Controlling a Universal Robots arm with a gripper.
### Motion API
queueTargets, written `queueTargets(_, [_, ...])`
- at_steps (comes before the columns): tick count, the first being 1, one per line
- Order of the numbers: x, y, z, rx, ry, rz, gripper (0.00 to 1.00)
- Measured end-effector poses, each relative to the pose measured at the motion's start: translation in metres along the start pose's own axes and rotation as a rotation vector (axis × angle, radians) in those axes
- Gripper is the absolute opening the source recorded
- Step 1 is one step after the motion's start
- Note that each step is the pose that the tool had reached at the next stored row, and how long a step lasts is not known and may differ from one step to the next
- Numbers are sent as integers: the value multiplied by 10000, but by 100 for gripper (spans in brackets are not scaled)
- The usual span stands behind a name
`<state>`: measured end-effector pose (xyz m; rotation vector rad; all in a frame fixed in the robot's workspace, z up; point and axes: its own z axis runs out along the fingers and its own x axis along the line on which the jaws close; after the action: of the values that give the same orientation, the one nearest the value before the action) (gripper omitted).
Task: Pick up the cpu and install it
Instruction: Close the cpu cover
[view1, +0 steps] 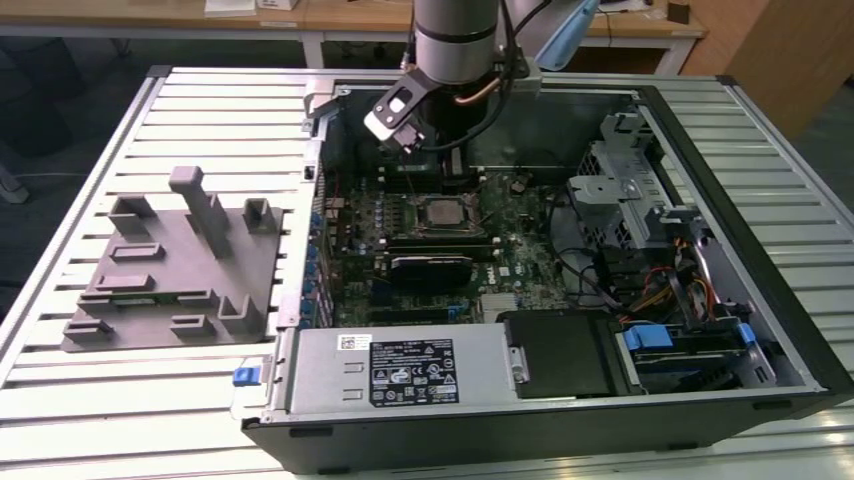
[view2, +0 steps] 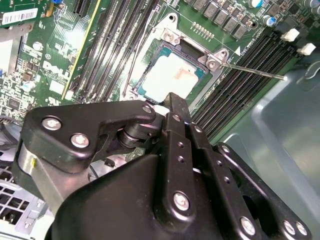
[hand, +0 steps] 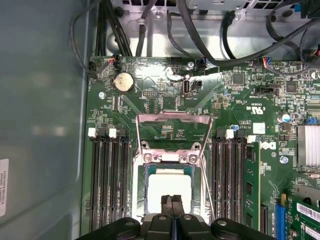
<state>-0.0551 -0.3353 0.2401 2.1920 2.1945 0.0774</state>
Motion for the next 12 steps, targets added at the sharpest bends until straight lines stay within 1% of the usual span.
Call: queueTargets(12, [1,5,-73,-1,0,6,11])
